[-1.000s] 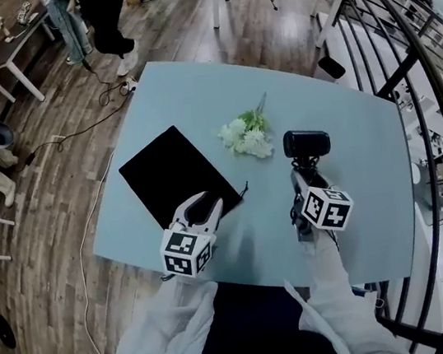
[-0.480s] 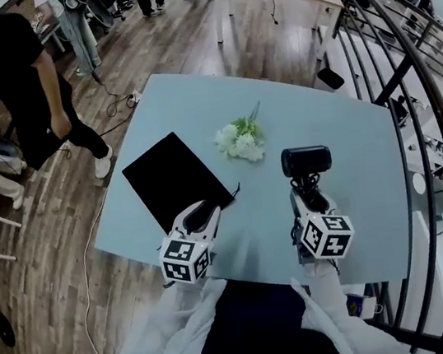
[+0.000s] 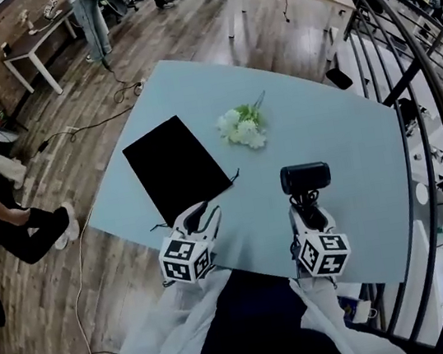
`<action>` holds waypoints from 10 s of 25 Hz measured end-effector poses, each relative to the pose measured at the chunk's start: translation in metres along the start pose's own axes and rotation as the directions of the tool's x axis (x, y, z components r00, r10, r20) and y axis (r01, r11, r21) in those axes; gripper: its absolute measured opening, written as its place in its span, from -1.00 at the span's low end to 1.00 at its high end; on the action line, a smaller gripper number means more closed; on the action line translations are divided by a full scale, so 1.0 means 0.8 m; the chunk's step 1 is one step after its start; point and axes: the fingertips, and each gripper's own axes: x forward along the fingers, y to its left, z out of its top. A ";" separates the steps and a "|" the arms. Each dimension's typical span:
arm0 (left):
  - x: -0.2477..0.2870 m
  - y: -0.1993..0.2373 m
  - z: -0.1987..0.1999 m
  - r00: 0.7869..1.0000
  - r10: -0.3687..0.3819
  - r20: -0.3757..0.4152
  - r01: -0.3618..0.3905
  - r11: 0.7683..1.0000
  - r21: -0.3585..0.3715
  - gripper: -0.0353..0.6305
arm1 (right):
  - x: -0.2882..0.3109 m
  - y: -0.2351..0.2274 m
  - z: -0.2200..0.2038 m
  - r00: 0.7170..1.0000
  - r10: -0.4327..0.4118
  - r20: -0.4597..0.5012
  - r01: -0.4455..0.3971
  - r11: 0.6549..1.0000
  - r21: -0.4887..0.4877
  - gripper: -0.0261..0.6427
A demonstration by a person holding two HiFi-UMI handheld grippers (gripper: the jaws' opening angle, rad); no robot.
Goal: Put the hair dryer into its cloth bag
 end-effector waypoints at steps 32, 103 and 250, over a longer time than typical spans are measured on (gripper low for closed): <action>-0.026 0.137 -0.098 0.914 0.185 -0.362 -0.105 0.968 0.230 -0.33 | 0.054 0.119 -0.082 0.955 0.221 -0.199 -0.231 0.972 -0.028 -0.32; -0.033 0.073 0.017 0.989 0.013 -0.147 -0.004 0.998 0.060 -0.78 | 0.110 0.265 -0.106 0.754 0.476 -0.452 -0.552 0.833 -0.043 -0.32; -0.035 0.054 -0.123 0.934 -0.072 -0.349 0.045 0.995 -0.084 -0.42 | 0.235 0.158 -0.050 0.927 0.161 -0.338 -0.152 0.987 0.055 -0.68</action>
